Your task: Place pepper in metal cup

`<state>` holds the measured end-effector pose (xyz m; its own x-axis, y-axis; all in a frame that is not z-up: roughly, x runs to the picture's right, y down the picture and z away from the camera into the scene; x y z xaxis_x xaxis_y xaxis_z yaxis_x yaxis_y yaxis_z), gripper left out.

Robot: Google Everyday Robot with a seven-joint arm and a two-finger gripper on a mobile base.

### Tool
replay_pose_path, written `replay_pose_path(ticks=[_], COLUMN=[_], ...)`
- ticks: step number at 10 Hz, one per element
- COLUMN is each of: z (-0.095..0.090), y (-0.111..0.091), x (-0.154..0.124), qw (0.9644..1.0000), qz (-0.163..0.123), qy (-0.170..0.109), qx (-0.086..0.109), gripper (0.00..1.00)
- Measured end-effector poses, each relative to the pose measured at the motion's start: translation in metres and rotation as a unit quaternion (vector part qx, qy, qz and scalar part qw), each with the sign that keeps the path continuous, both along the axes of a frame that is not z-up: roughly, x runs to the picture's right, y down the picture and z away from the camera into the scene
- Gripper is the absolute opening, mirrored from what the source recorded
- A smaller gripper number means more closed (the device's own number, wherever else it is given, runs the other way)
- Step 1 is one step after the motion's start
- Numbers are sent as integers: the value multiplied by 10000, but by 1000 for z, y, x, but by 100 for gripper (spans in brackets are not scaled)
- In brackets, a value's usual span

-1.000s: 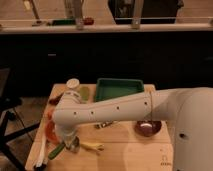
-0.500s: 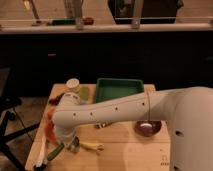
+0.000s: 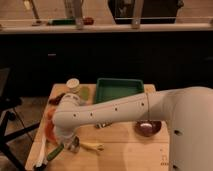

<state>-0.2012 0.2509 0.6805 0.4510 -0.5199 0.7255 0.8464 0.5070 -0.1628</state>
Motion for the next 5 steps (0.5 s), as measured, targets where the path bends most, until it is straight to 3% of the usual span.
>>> replay_pose_path(ticks=[5], z=[2], y=[-5], x=[11], qw=[9997], qz=[-18], qy=[238], qx=[50], gripper=[0])
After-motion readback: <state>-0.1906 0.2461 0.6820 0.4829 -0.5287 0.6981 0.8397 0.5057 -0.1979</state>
